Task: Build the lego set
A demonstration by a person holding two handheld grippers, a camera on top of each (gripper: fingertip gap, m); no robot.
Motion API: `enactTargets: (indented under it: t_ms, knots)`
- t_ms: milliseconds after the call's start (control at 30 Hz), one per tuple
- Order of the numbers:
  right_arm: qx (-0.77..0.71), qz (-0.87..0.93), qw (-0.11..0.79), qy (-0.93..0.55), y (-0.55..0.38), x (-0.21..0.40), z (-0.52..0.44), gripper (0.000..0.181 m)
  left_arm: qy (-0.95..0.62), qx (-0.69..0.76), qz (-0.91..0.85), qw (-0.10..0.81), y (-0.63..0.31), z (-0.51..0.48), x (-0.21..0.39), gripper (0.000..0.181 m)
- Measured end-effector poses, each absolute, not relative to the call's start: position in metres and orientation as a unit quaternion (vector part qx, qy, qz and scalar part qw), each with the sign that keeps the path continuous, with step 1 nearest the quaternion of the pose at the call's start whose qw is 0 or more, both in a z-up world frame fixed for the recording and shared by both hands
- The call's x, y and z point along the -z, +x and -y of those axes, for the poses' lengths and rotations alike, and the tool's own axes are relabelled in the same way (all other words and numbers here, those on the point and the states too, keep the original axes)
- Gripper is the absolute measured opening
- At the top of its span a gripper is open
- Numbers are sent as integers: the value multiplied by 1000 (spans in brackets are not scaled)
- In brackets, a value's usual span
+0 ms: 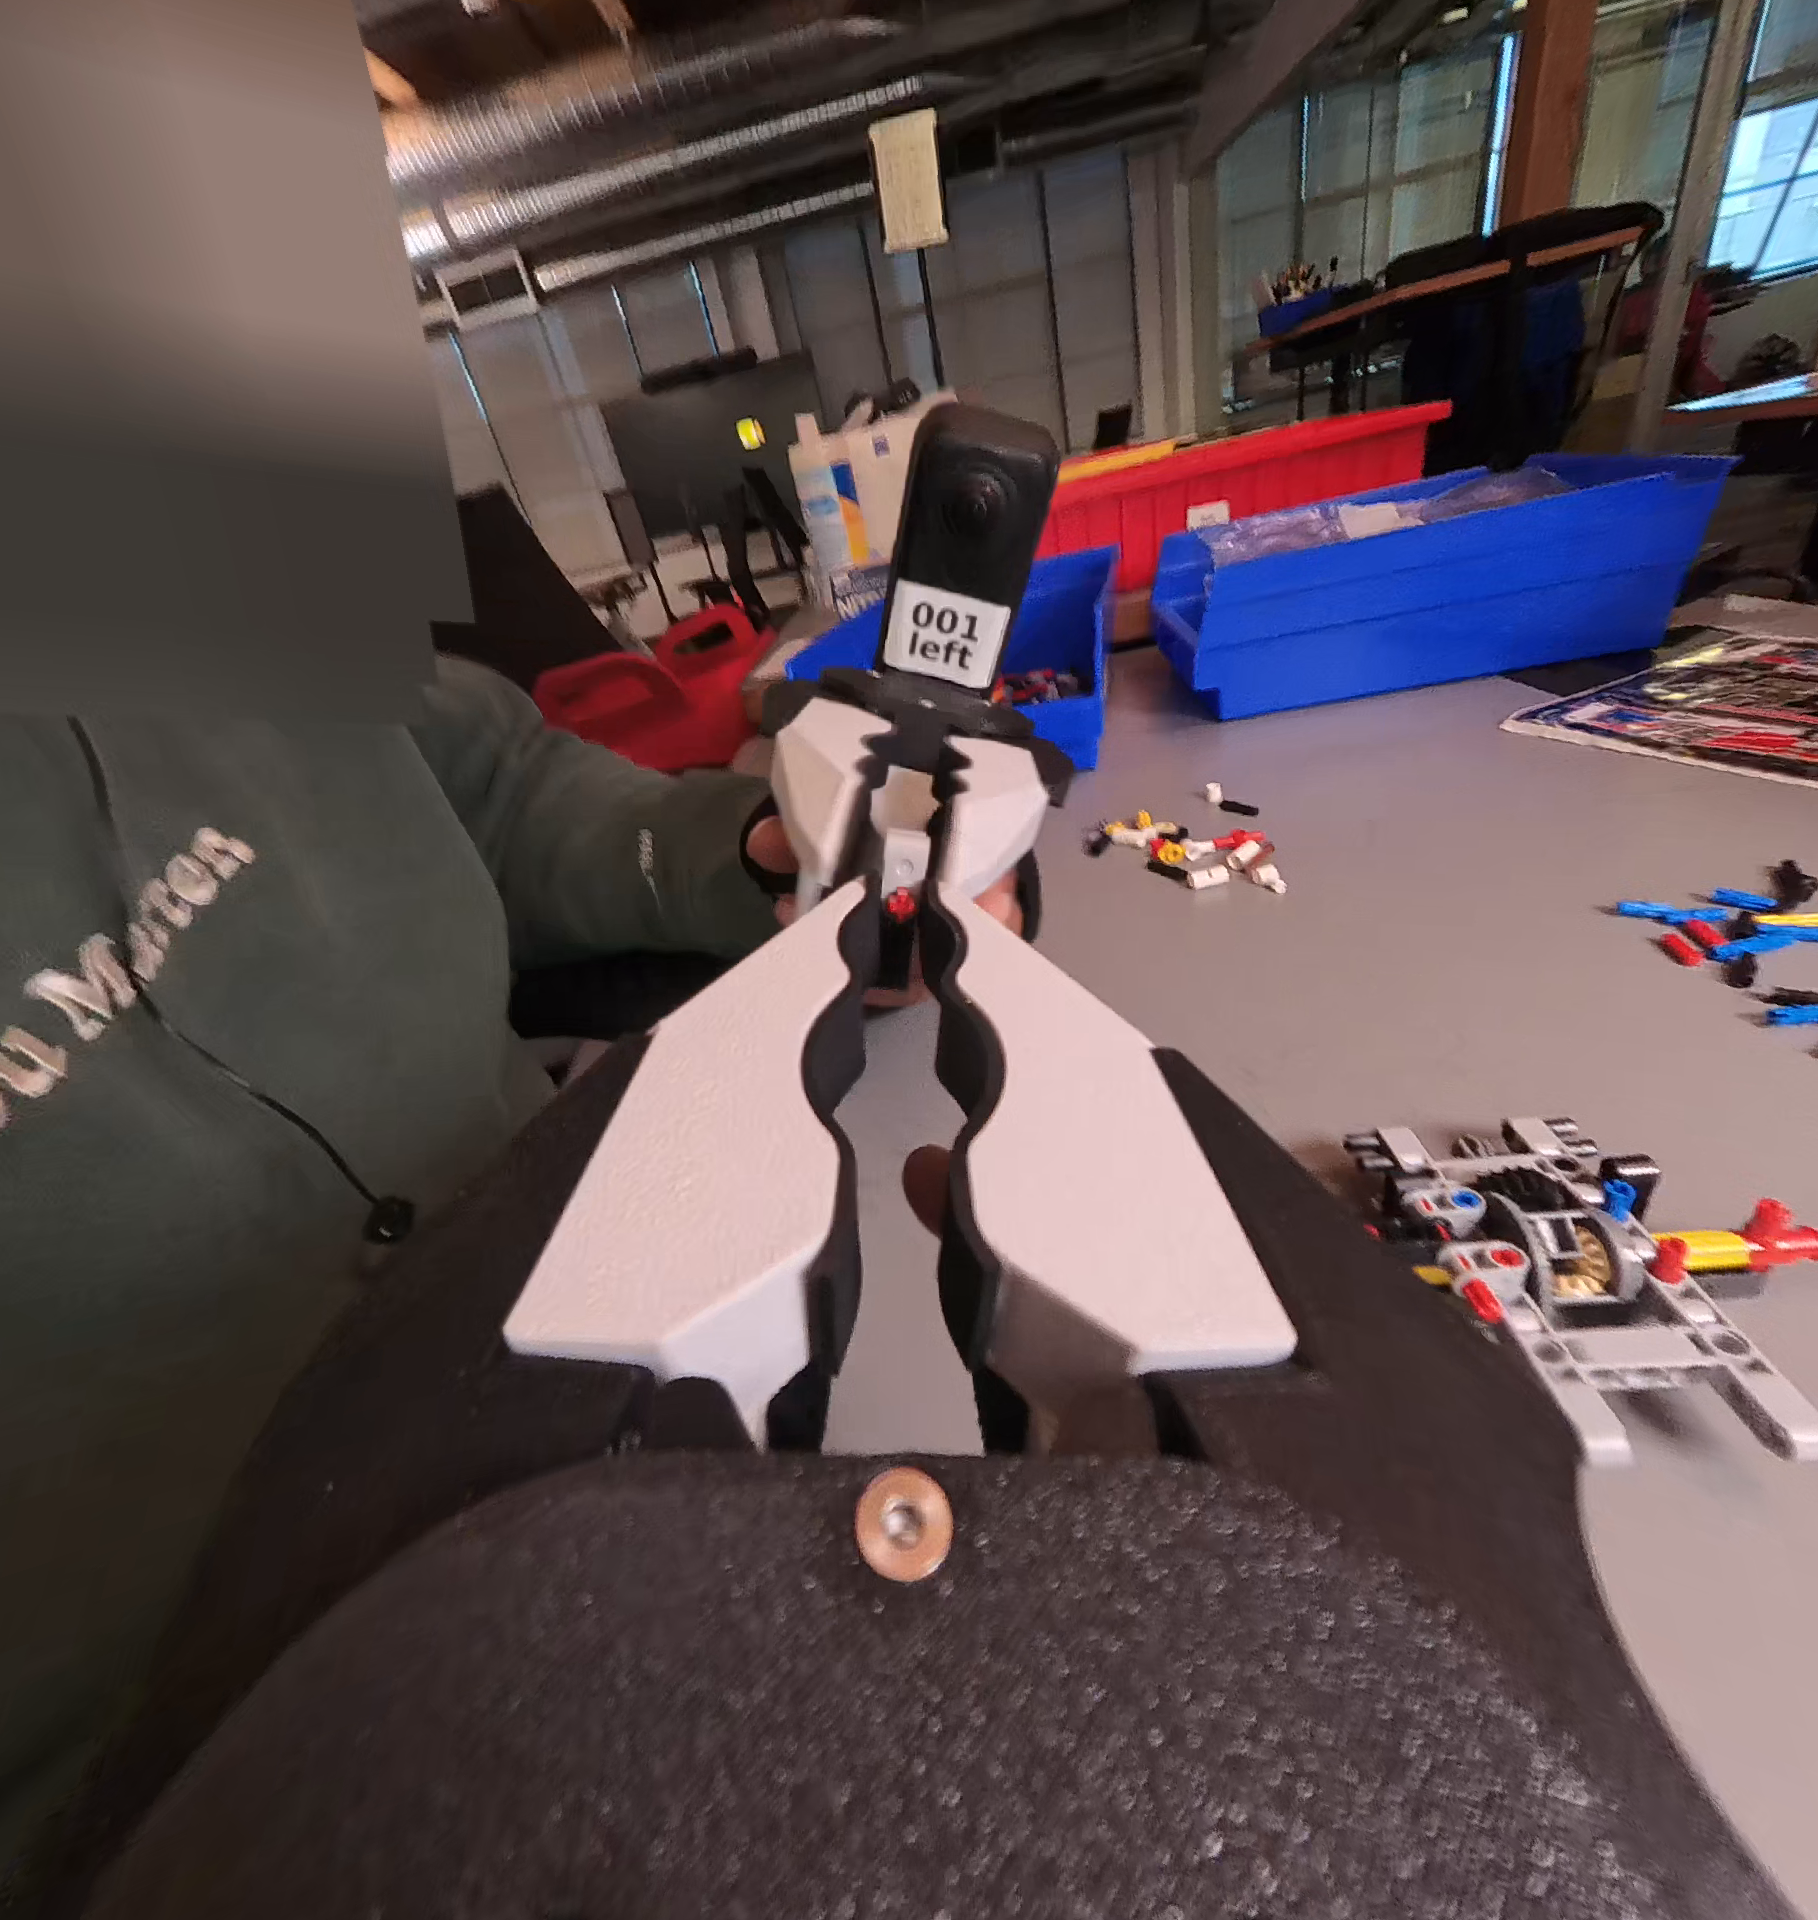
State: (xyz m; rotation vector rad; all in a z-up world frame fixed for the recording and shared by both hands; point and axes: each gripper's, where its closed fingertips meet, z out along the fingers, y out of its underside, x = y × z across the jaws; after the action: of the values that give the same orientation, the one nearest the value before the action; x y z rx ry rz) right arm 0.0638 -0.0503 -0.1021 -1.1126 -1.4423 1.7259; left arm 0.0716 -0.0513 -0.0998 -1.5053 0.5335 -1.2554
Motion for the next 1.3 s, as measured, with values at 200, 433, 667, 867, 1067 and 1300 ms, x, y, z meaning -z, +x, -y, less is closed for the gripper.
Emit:
enactTargets:
  t_ms: [200, 433, 667, 867, 1067, 1300]
  knots:
    - [-748, 456, 237, -420, 67, 82, 42, 5, -644, 469, -231, 559, 66, 48, 96, 32]
    - [-823, 373, 153, -399, 71, 66, 38, 5, -634, 461, -237, 574, 79, 48, 89, 22]
    - [-840, 356, 114, -394, 69, 67, 41, 5, -617, 457, -223, 601, 72, 48, 76, 14]
    - [-800, 399, 153, -422, 62, 80, 43, 6, -622, 458, -209, 599, 63, 45, 76, 14]
    - [-744, 448, 207, -451, 57, 92, 41, 5, -652, 463, -198, 567, 59, 42, 93, 6]
    - [-585, 497, 412, -491, 49, 99, 7, 31, -651, 543, 2, 531, 28, 11, 113, 5]
